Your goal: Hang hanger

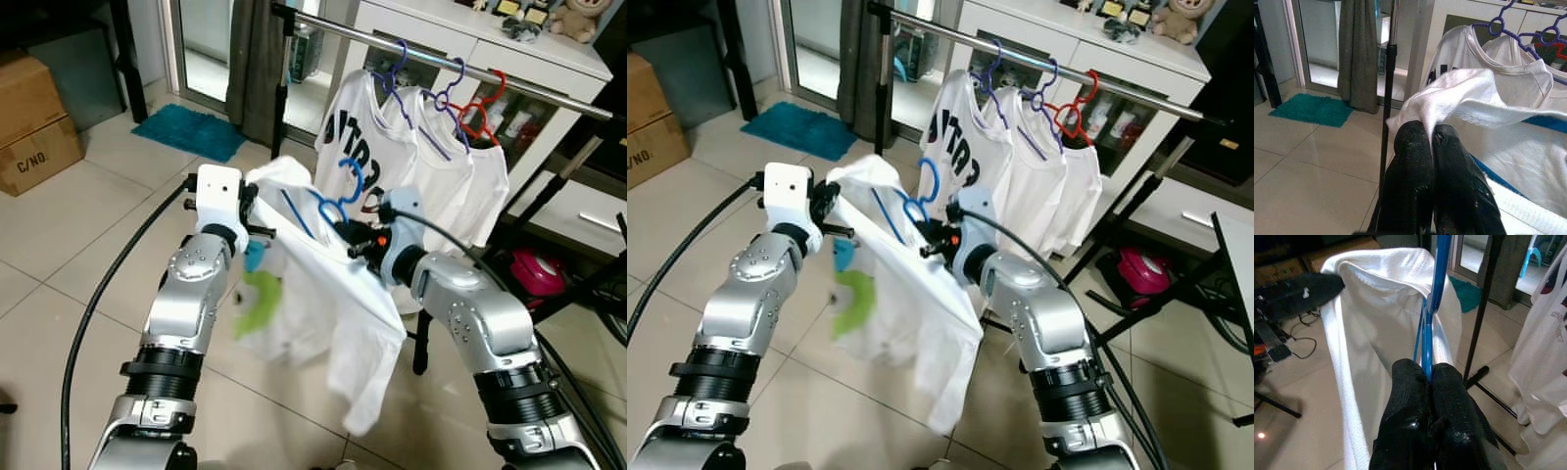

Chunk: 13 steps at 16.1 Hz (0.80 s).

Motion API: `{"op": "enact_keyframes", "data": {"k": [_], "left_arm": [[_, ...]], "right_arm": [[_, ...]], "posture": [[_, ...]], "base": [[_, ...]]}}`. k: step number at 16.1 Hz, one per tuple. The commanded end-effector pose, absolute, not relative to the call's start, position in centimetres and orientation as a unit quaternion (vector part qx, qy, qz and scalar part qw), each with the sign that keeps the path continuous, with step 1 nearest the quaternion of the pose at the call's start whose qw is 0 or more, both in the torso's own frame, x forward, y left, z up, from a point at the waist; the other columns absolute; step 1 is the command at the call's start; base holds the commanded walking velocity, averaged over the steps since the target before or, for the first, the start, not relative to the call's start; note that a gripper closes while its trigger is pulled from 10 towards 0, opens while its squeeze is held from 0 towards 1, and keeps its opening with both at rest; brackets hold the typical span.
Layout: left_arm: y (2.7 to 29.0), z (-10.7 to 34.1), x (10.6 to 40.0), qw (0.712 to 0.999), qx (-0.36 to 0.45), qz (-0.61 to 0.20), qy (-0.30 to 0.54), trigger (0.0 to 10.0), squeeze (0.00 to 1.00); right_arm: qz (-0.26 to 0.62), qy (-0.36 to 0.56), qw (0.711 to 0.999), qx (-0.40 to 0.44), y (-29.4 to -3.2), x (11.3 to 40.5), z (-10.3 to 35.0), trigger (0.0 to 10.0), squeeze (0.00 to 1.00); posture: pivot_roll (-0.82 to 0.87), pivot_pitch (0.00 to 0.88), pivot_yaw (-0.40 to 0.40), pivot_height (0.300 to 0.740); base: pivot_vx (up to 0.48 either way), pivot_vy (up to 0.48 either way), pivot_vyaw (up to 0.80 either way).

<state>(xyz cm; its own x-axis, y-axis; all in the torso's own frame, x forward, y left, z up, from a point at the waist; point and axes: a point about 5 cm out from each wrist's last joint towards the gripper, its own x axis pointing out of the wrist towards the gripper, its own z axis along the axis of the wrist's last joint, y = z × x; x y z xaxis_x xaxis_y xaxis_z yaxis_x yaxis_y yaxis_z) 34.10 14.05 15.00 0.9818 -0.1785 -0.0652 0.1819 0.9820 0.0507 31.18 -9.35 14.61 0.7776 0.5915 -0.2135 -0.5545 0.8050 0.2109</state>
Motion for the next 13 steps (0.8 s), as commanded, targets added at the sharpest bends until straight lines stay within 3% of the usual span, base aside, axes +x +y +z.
{"op": "enact_keyframes", "data": {"k": [1,2,3,4,10,13], "left_arm": [[12.9,14.7,34.1,0.992,0.032,-0.117,0.041,4.7,0.0],[12.3,14.2,33.9,0.988,0.033,-0.138,0.052,10.0,0.0],[12.0,14.1,33.7,0.986,0.023,-0.152,0.056,10.0,0.0],[12.0,14.3,33.7,0.987,0.018,-0.152,0.051,10.0,1.0],[13.0,14.9,32.9,0.983,0.005,-0.178,0.039,10.0,1.0],[15.1,16.7,32.2,0.979,0.022,-0.201,0.002,10.0,1.0]], "right_arm": [[0.293,0.101,0.947,0.081,-10.0,31.6,16.0,10.0,0.0],[0.286,0.094,0.949,0.094,-10.2,31.8,16.2,10.0,0.0],[0.282,0.091,0.95,0.1,-10.3,31.9,16.4,10.0,0.0],[0.281,0.089,0.95,0.105,-10.5,32.0,16.5,10.0,0.0],[0.285,0.09,0.949,0.096,-10.7,32.2,16.4,10.0,0.0],[0.313,0.094,0.943,0.062,-11.6,32.2,16.4,10.0,0.0]], "posture": [[-0.01,0.0,-0.174,0.74],[-0.01,0.0,-0.179,0.74],[-0.01,0.0,-0.179,0.74],[0.0,0.0,-0.181,0.74],[0.01,0.0,-0.184,0.74],[0.02,0.0,-0.181,0.74]], "base": [[0.0,0.0,0.0],[0.0,0.0,0.0],[0.0,0.0,0.0],[0.0,0.0,0.0],[0.0,0.0,0.0],[0.0,0.0,0.0]]}}
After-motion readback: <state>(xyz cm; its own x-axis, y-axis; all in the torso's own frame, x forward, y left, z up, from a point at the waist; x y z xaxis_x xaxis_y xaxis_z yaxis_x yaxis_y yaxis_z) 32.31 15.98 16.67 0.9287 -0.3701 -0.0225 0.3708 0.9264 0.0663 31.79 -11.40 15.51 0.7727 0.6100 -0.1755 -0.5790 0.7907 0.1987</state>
